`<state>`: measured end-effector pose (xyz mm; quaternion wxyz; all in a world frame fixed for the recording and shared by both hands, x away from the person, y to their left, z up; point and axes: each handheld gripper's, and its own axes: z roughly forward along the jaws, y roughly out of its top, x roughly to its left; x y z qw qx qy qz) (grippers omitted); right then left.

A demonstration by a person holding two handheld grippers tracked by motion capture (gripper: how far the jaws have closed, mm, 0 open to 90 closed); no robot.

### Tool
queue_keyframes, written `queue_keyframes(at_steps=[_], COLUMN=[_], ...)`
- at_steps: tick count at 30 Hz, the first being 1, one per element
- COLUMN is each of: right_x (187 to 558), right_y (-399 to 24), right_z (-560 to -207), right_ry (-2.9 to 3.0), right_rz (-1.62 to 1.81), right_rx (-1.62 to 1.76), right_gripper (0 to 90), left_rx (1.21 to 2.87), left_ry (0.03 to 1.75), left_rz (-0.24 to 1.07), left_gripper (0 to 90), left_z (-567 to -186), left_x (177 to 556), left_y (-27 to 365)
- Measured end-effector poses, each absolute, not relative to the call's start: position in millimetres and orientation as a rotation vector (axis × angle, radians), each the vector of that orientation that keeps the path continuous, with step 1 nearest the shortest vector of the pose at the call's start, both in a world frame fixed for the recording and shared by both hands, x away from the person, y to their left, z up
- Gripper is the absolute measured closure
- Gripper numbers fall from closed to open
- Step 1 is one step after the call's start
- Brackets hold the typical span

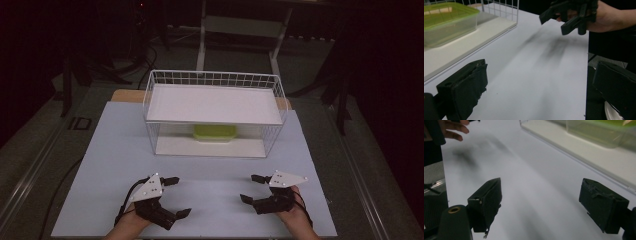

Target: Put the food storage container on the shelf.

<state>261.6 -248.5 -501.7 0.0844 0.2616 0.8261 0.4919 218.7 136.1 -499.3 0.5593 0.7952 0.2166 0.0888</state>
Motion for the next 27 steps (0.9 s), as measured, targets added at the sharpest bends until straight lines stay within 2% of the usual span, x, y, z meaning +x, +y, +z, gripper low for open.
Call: queue_keyframes(at_steps=[27], right_x=[266.4], right_y=[-252.5], right_z=[-504.1], right_ry=[2.469], right_rz=[1.480], right_rx=[0.775], right_gripper=[18.3], left_rx=[1.828], left_ry=[0.555], left_rz=[0.181], left_gripper=[0.1], left_z=[-507.2], left_x=[224.3], left_y=[138.1])
